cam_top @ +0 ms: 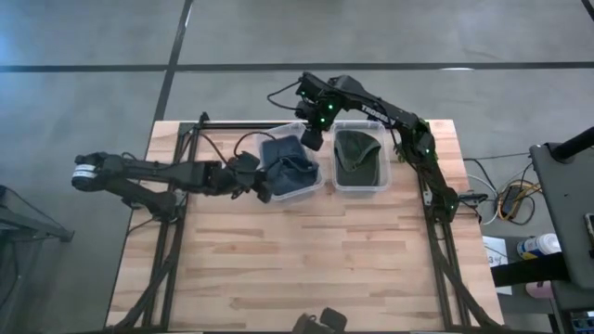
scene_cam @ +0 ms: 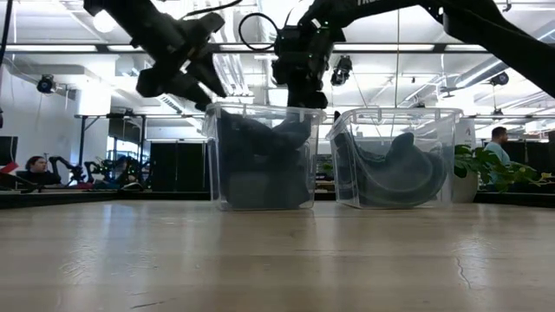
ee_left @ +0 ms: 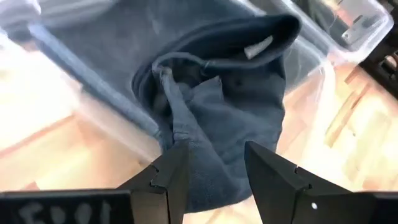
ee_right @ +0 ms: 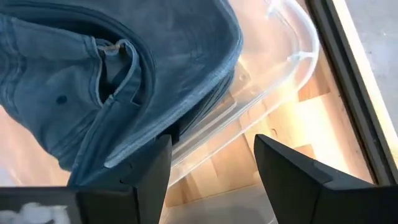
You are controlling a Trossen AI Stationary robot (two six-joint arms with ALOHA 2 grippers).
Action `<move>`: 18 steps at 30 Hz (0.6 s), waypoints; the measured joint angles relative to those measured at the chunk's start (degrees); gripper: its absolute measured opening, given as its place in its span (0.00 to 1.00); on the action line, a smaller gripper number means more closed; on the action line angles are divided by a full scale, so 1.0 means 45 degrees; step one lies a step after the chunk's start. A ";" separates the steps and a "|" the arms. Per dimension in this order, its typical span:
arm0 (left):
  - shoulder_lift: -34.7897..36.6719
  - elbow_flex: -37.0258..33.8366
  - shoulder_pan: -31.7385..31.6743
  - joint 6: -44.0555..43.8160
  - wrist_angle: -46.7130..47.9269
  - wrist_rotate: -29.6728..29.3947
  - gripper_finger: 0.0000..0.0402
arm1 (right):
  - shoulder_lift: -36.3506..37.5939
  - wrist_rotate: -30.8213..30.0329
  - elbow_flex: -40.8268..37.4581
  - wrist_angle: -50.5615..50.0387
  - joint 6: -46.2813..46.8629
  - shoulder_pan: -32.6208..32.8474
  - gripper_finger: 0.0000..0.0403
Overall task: Pick & Place hat
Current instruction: Return to Home Position
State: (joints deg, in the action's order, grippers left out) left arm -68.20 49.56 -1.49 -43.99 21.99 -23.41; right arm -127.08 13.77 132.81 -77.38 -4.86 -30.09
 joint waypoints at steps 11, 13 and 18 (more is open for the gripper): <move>0.0007 -0.0011 -0.0989 0.2501 -0.2325 0.1071 0.38 | 0.0564 -0.1129 -0.0296 0.0932 0.0927 0.1011 0.56; 0.0135 0.0198 -0.0984 0.3084 -0.2440 0.1950 0.38 | 0.0777 -0.1796 -0.0378 0.0984 0.0937 0.1228 0.56; 0.0887 0.0733 -0.0972 0.4342 -0.2256 0.4093 0.38 | 0.1748 -0.1798 -0.1005 0.1740 0.0888 0.1860 0.56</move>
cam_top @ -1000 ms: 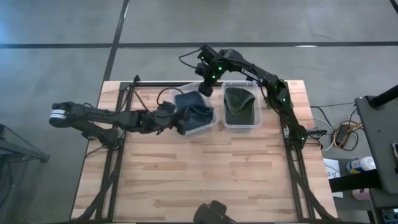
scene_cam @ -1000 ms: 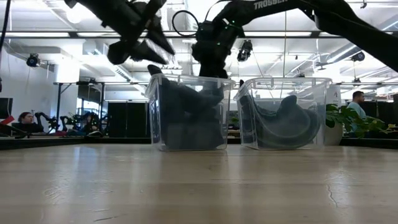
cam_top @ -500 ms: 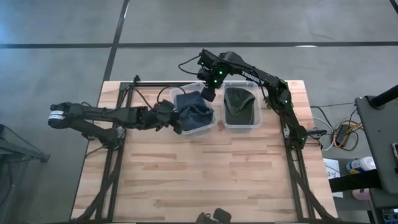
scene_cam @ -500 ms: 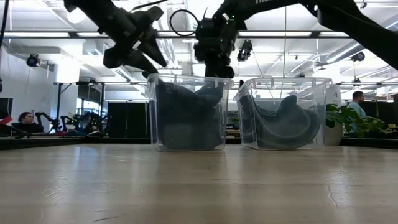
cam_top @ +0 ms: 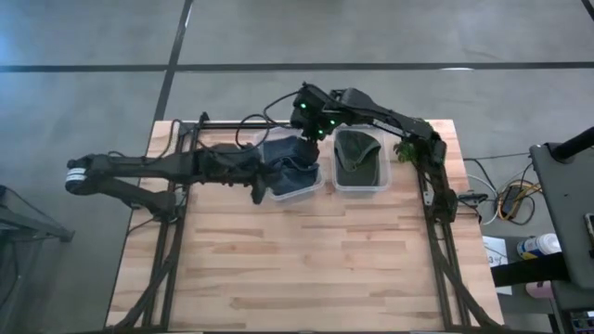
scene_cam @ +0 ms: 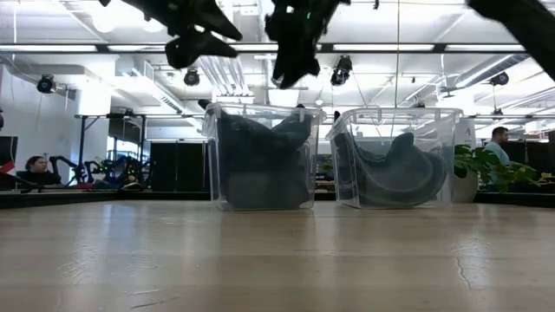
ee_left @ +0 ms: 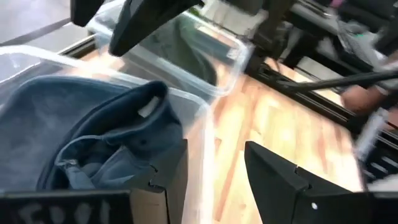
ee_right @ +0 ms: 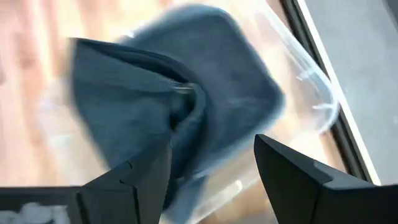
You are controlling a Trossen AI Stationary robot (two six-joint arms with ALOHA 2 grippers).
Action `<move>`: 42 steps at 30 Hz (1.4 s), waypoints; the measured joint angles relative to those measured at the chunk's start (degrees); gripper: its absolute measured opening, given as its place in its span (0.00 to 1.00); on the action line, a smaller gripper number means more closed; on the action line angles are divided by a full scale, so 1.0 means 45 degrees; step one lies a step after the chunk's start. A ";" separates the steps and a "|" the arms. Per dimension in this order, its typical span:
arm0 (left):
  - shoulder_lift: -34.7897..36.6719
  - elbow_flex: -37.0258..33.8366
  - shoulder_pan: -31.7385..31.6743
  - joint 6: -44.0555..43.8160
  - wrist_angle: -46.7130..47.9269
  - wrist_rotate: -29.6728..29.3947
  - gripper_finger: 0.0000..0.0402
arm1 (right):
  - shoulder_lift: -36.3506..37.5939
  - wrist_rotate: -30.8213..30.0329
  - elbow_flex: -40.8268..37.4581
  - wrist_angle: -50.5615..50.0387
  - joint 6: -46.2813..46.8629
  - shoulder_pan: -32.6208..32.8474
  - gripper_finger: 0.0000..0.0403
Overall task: Pick & Place hat
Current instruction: Return to Home Position
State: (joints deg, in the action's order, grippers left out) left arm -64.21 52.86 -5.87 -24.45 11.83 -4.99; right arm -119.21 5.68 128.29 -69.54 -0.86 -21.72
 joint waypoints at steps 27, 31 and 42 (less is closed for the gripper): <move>0.0920 -0.0369 -0.0860 -0.0239 0.0244 0.0209 0.38 | 1.2048 -0.0608 -1.2850 0.6031 0.8025 0.2996 0.56; 0.0920 -0.0369 -0.0860 -0.1535 0.0247 0.0219 0.38 | 1.3037 -0.0576 -1.3986 0.6845 0.7576 0.4019 0.56; 0.0940 -0.0369 -0.0218 -0.3491 0.0109 0.2299 0.38 | 1.5815 0.0007 -1.7819 1.1599 0.6913 0.6553 0.56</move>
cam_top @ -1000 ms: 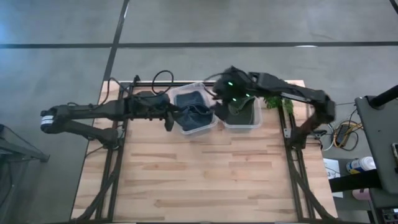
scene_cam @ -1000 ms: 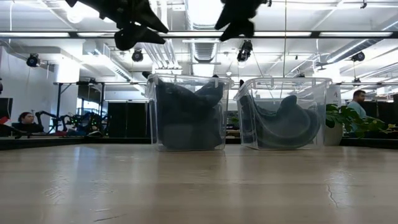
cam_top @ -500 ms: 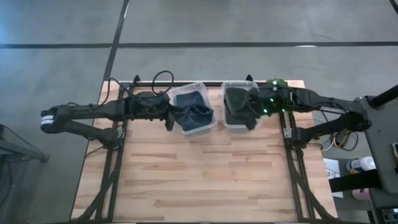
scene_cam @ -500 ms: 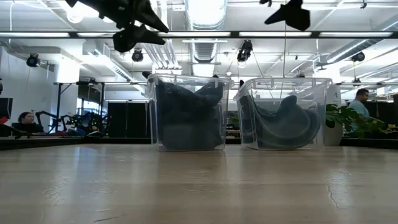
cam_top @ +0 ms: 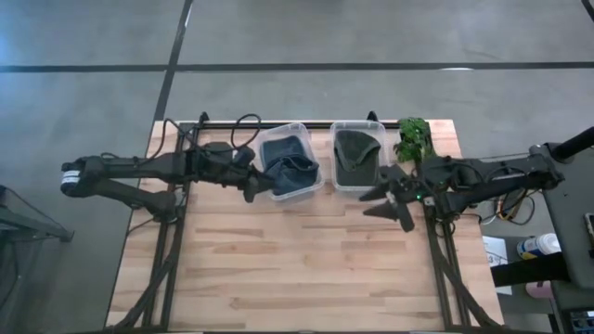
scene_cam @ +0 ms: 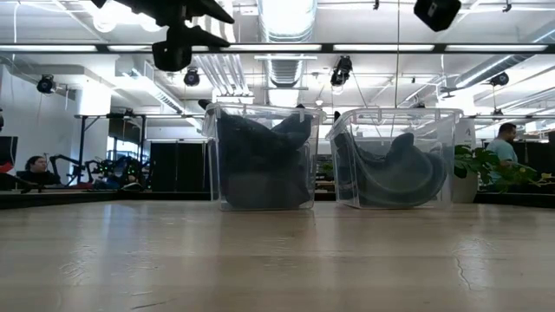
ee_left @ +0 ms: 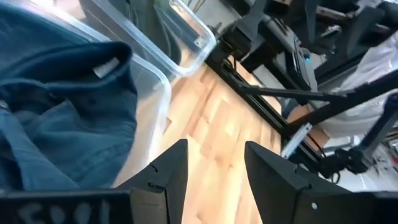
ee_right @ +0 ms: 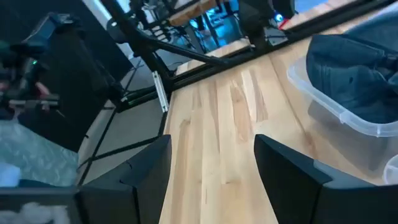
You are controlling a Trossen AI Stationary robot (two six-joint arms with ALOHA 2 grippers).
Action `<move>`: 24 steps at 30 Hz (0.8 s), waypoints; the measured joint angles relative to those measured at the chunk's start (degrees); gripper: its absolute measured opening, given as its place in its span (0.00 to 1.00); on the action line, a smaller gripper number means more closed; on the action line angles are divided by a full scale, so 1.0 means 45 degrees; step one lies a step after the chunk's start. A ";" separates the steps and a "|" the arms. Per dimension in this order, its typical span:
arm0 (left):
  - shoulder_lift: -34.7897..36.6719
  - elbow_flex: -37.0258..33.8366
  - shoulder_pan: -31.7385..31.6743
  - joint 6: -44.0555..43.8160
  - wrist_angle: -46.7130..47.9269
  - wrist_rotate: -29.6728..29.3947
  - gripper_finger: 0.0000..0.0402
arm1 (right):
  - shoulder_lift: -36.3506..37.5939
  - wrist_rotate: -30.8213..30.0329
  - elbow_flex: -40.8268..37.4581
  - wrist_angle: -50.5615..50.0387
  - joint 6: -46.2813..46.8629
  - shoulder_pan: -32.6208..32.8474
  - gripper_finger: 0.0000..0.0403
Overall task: Pick & Place hat
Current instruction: Return to Home Position
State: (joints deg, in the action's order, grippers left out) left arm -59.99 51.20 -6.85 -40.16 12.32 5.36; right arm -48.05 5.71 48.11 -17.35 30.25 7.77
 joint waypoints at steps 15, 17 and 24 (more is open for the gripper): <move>-0.0043 -0.1150 0.1841 -0.0203 -0.4601 0.1158 0.38 | 0.0931 0.0663 -0.3128 0.4886 -0.1860 0.1142 0.56; -0.0039 -0.1916 0.2161 -0.0038 -0.6300 0.1097 0.38 | 0.0926 0.0779 -0.3762 0.5840 -0.1782 0.1138 0.56; -0.0044 -0.5696 0.2467 -0.0287 -1.2657 0.0887 0.38 | 0.1165 0.0836 -0.5011 0.6751 -0.1578 0.1138 0.56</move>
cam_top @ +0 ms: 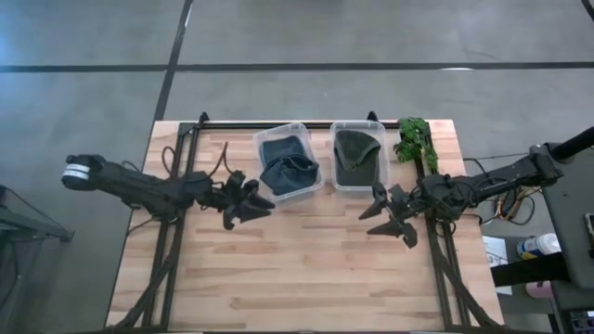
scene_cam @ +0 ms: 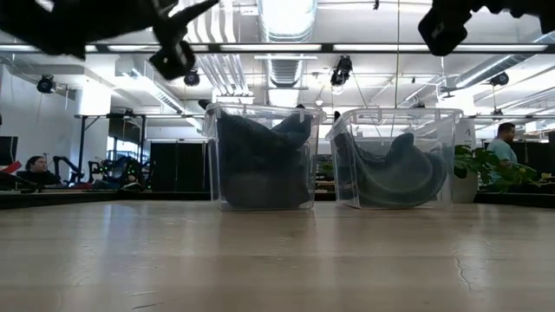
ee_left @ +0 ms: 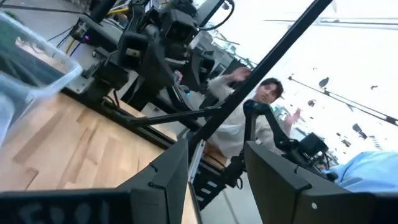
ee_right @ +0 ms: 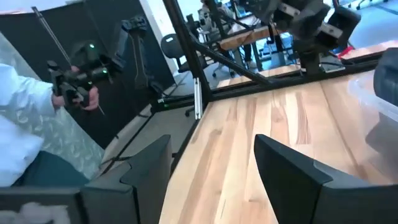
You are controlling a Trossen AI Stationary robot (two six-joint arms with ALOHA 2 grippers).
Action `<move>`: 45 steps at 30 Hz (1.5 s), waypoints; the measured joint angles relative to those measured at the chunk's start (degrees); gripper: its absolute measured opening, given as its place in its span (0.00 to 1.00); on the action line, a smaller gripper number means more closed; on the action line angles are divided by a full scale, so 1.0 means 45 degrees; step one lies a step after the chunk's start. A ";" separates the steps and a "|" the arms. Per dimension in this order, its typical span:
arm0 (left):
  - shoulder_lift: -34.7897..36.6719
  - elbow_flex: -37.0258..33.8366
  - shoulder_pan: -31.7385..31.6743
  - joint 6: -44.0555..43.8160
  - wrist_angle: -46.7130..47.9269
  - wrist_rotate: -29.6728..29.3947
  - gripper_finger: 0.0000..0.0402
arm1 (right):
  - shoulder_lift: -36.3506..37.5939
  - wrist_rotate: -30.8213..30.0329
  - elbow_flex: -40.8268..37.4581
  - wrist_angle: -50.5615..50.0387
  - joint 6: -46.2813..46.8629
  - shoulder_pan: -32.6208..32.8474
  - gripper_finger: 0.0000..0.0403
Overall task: Pick & Place hat
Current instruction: Return to Home Position
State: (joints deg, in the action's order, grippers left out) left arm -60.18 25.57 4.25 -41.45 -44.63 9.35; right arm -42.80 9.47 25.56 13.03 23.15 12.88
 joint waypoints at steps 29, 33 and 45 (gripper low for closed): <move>0.2633 -0.4455 -0.1268 0.0756 -0.2455 0.0387 0.38 | 0.3821 -0.3133 -0.4233 -0.0456 0.0516 -0.0199 0.56; 0.2581 -0.4475 -0.1268 0.0747 -0.2305 0.0387 0.38 | 0.3820 -0.3114 -0.4770 -0.0454 0.0504 -0.0199 0.56; 0.4470 -0.5571 -0.1268 0.0727 -0.1077 0.0392 0.38 | 0.5606 -0.2998 -0.5551 -0.2471 0.0522 -0.0262 0.56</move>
State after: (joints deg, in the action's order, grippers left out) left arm -40.07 0.50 -1.45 -38.17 -49.48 11.11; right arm -17.58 -4.02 0.58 1.91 25.50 11.71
